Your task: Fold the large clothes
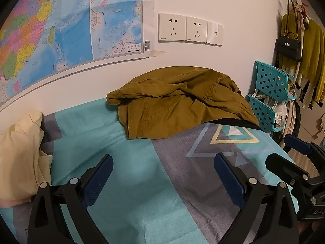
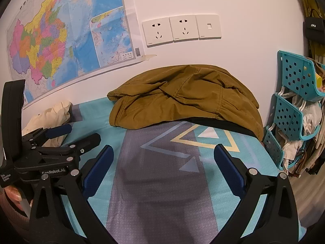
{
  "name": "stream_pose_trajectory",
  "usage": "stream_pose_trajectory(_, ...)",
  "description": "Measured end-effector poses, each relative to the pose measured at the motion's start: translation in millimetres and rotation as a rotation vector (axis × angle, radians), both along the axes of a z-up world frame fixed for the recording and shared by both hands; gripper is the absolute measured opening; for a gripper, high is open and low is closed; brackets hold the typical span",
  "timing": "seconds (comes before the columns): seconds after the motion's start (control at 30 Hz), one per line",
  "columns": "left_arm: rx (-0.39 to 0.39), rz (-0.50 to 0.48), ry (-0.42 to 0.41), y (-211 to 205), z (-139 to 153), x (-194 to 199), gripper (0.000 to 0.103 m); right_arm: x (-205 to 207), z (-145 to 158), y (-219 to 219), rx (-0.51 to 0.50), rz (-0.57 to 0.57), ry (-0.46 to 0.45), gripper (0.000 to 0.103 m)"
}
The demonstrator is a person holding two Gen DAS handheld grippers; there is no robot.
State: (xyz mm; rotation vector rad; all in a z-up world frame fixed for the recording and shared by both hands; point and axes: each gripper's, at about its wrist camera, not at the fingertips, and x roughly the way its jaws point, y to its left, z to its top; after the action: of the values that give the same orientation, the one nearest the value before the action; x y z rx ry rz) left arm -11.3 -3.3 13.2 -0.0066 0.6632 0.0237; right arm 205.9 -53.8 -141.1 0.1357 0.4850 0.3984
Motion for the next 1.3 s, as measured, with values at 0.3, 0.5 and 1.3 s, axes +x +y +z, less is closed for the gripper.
stream_pose_trajectory(0.3,0.007,0.002,-0.008,-1.9,0.8,-1.5,0.096,-2.5,-4.4,-1.4,0.006,0.005,0.005,0.097)
stream_pose_trajectory(0.5,0.012,0.004,-0.017,-2.6,1.2,-4.0,0.096,-4.7,-5.1,-1.2,0.009,0.006,0.007,0.097)
stream_pose_trajectory(1.3,0.011,0.012,-0.014,-1.8,1.0,-4.0,0.096,-5.4,-4.7,-2.2,0.01,0.01,0.003,0.097)
